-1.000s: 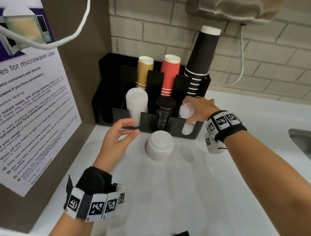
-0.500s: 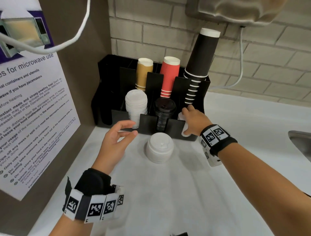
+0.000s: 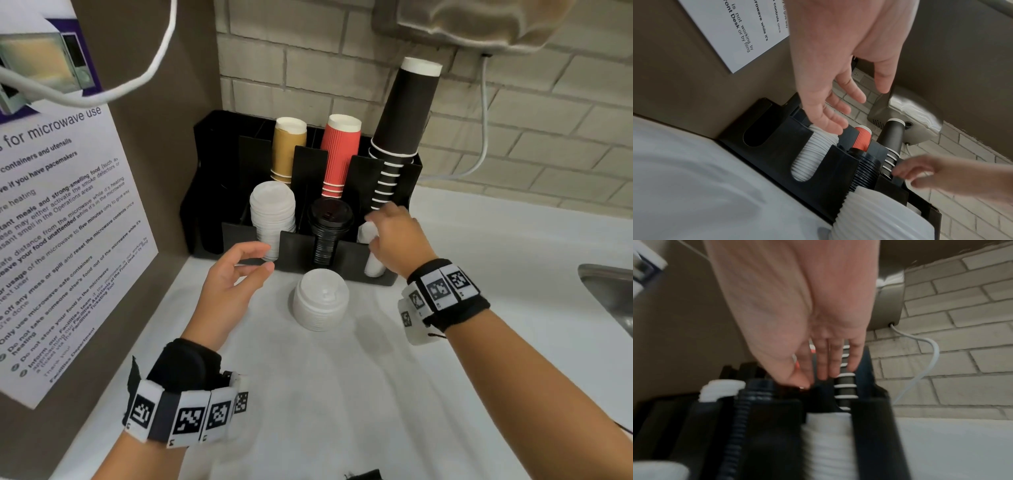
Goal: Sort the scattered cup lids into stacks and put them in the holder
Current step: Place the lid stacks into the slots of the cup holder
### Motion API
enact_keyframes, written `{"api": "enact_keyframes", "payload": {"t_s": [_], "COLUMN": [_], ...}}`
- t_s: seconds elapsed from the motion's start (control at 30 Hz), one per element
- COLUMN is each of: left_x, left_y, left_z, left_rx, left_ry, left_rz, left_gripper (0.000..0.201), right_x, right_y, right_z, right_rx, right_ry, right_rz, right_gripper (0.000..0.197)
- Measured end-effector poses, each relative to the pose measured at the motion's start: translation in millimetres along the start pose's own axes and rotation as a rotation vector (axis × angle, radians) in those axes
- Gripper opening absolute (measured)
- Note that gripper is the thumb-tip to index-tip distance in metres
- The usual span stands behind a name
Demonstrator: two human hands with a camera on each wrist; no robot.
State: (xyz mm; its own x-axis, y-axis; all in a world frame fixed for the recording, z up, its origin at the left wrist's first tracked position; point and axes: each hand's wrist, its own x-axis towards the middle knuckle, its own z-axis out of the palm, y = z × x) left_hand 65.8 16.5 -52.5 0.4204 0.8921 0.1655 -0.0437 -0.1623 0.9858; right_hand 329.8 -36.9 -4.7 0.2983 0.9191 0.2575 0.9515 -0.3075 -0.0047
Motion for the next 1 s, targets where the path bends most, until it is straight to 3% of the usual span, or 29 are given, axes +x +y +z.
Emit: {"api": "enact_keyframes", "payload": {"t_s": [0.07, 0.17, 0.23, 0.3, 0.47, 0.63, 0.77, 0.9, 1.0], "left_x": [0, -1, -1, -2, -3, -2, -1, -2, -3], "left_y": [0, -1, -2, -2, -3, -5, -3, 3, 7], "left_z": [1, 1, 0, -1, -4, -5, -2, 6, 15], "left_rx": [-0.012, -0.024, -0.030, -0.037, -0.042, -0.041, -0.015, -0.019, -0.115], "left_ry": [-0.006, -0.011, -0.010, -0.008, -0.010, -0.010, -0.049, -0.220, -0.293], "left_rz": [-0.004, -0.012, -0.014, -0.018, -0.014, -0.011, -0.009, -0.037, 0.026], "left_gripper": [0.022, 0.022, 0.022, 0.021, 0.021, 0.021, 0.027, 0.082, 0.094], "right_x": [-9, -20, -22, -21, -18, -17, -18, -33, -46], "right_y": [-16, -39, -47, -51, -53, -52, -50, -58, -72], "right_z": [-4, 3, 16, 28, 41, 43, 27, 1, -10], "right_rx": [0.287, 0.389, 0.285, 0.219, 0.223, 0.276, 0.435, 0.975, 1.217], "right_ry": [0.095, -0.267, -0.428, -0.463, -0.527, -0.515, -0.391, -0.300, -0.298], "right_rz": [-0.134, -0.330, -0.336, -0.303, -0.234, -0.216, -0.175, -0.138, -0.130], "right_gripper": [0.034, 0.048, 0.071, 0.087, 0.093, 0.086, 0.080, 0.071, 0.067]}}
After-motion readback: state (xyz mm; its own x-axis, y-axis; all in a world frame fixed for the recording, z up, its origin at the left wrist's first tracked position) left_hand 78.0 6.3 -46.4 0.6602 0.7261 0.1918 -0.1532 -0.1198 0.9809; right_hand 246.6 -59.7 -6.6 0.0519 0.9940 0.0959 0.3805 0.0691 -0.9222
